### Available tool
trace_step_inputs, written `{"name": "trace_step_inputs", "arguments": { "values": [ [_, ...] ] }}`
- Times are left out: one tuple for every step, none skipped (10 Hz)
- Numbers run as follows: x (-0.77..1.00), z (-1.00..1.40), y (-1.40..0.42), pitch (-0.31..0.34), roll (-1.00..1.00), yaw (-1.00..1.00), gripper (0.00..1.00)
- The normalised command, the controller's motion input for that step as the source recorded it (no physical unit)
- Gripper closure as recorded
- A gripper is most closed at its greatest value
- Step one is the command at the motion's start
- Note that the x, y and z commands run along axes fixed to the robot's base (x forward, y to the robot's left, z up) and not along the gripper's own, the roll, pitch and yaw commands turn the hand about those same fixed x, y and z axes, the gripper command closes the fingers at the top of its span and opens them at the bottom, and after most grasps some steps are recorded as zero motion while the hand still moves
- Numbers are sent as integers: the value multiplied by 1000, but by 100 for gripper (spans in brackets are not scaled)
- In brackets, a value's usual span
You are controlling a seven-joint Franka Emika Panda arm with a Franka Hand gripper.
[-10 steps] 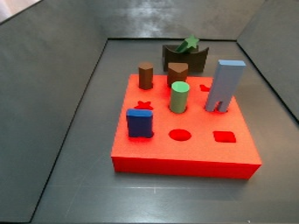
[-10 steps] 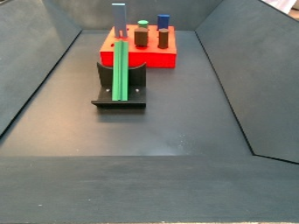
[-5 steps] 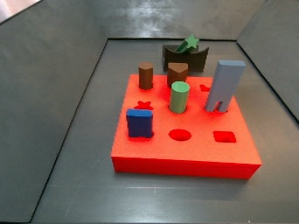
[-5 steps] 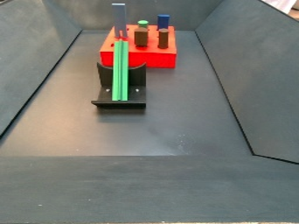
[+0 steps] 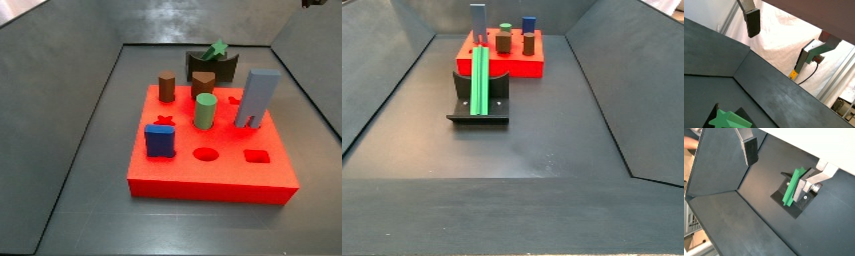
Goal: Pick up the star object. Move up. Place the star object on the fixture. Regrasp the star object. Move to above the board. Insert the star object.
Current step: Regrasp the star object.
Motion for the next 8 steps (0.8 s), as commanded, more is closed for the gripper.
{"name": "trace_step_inputs", "arguments": {
  "values": [
    [31,-1000,49,108,114,178,0],
    [31,-1000,48,73,92,181,0],
    [43,-1000,44,27,79,183,0],
    [58,-1000,40,-32,69,169,0],
    [64,-1000,39,-54,71,156,0],
    [77,-1000,35,-90,74,120,0],
    [85,-1000,31,-107,82,88,0],
    [97,-1000,25,-116,87,47,0]
  ]
}}
